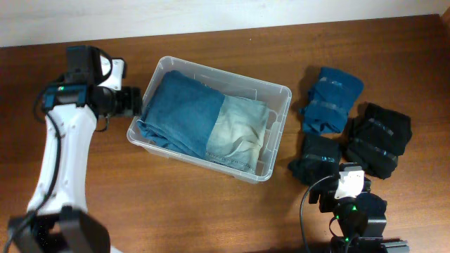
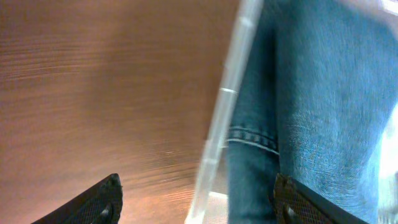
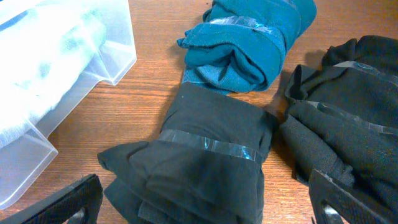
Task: Pack container
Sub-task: 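Press and flatten the dark-blue jeans inside the container with the left gripper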
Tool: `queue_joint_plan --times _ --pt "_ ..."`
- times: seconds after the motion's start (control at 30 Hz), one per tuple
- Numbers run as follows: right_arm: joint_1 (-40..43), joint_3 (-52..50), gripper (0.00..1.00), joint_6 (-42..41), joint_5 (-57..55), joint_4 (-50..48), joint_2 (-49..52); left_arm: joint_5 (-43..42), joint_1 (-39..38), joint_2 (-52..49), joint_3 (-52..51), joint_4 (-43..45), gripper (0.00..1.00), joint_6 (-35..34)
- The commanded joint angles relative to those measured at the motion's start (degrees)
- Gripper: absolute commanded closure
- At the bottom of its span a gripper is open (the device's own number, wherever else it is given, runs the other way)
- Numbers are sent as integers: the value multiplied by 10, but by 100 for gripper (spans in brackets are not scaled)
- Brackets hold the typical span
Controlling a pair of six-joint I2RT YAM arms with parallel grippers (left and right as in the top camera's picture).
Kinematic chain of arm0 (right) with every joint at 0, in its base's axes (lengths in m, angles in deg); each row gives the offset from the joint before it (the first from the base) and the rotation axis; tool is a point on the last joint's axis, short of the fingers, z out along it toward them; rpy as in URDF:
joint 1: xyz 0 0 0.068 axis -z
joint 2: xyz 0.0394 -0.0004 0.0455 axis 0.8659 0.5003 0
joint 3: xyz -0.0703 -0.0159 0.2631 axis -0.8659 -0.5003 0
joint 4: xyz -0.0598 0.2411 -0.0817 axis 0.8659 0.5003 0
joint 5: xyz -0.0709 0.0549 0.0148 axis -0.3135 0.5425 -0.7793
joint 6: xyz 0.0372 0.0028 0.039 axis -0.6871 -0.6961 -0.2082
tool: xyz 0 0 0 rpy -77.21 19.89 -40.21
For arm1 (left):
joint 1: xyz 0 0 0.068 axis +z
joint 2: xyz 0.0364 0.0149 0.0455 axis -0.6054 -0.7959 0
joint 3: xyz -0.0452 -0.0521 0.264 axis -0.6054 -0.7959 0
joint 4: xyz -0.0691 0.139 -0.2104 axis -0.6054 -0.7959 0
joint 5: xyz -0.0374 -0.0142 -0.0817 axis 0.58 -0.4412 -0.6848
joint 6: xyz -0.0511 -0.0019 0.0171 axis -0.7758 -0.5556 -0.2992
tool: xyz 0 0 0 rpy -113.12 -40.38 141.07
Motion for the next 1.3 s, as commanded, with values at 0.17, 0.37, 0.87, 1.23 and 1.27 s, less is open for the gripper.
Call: queue_joint_plan --times 0.17,0.37,0.87,1.23,1.27 --pt "4 -3 2 3 5 0 -5 -71 3 -87 7 -7 57 97" --pt "4 -3 1 3 5 0 -5 19 4 -100 7 -32 86 9" --pt "4 -3 2 3 5 0 -5 83 22 -71 53 -132 53 -56" --pt "4 -3 1 3 5 0 -5 -7 -30 19 173 -178 58 -47" --pt "4 -3 2 3 5 0 -5 -5 -45 17 165 -178 61 -46"
